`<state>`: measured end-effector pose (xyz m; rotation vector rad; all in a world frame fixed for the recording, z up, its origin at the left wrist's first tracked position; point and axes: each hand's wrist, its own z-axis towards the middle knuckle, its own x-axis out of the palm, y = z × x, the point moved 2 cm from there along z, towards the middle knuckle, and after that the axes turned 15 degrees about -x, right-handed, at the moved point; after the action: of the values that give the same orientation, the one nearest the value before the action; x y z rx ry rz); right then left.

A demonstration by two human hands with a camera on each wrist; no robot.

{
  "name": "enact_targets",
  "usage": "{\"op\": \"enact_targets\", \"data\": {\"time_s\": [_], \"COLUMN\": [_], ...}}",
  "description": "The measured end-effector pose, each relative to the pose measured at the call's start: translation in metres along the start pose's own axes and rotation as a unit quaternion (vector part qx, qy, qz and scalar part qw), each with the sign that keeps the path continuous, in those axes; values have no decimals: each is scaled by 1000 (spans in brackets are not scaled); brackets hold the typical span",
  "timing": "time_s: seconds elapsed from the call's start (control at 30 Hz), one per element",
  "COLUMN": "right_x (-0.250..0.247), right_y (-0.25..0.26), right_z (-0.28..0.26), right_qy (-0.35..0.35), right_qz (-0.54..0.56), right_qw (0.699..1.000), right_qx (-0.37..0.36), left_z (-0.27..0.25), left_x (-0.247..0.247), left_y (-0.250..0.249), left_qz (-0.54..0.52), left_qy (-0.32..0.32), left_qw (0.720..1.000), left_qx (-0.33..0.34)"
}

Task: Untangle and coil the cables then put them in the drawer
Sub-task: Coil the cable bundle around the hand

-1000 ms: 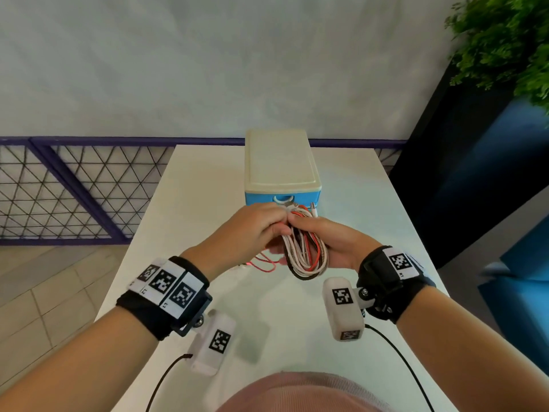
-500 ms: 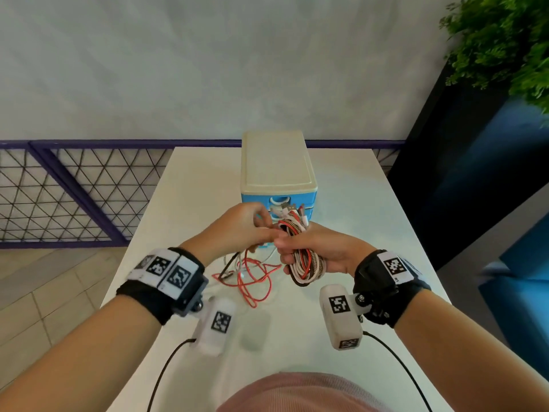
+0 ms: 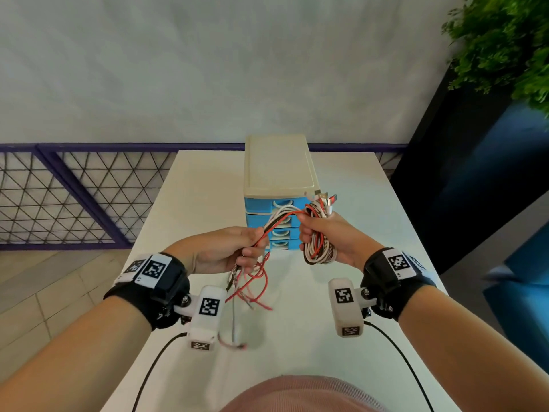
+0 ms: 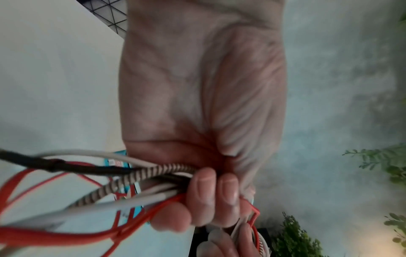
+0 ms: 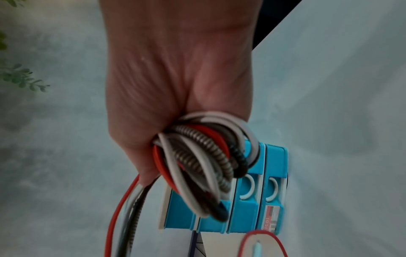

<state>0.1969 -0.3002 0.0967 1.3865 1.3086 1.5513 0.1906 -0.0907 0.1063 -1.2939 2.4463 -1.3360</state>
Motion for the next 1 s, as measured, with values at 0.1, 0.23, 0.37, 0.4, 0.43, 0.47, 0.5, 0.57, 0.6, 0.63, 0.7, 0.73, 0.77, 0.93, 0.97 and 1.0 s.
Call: {"op": "enact_targets", "data": {"time_s": [0.1,0.23,0.37,0.4,0.43,0.47,0.5,0.57,0.6,0.63,0.7,0.73,0.77,0.93,0.97,1.0], "right_x": [1,9,18,20,23,27,30,32,33,32,32,34,36,41,40,40], "right_y": [-4,-10,-13,-15,-15,-15,-16,-12,-10,-8,-4,-2,-2,-10,-12,-12], "right_z": [1,2,2,2,1,-1,-3,-8,-10,-11,-13,-14,-15,-9,-6,-5], "right_qy": [-10,-36,-50,-42,-29,-14,-3,-2,-8,-11,2,9,15,-7,-23,-40], "right_qz": [-23,-42,-24,-15,-2,17,45,110,137,151,139,118,97,4,-17,-43], "right_qw": [1000,998,998,998,998,998,997,991,987,986,988,991,993,998,998,997], "right_qx": [8,7,33,42,51,61,70,82,80,75,69,64,64,68,59,50], "left_z": [0,5,9,11,12,14,16,20,22,22,21,20,19,21,21,21], "left_x": [3,13,32,38,44,49,52,56,56,56,59,61,65,78,78,76], "left_y": [-1,-2,-2,-1,0,2,3,4,5,5,3,2,-1,-14,-16,-17], "left_qz": [0,9,68,87,108,130,150,168,173,184,233,270,311,473,485,490], "left_qy": [-15,-65,-101,-106,-116,-135,-162,-211,-229,-245,-275,-292,-313,-361,-356,-346], "left_qw": [1000,997,989,986,983,977,969,955,950,944,926,911,891,803,798,800], "left_qx": [10,44,81,89,97,104,111,121,122,122,115,110,105,45,36,30]}}
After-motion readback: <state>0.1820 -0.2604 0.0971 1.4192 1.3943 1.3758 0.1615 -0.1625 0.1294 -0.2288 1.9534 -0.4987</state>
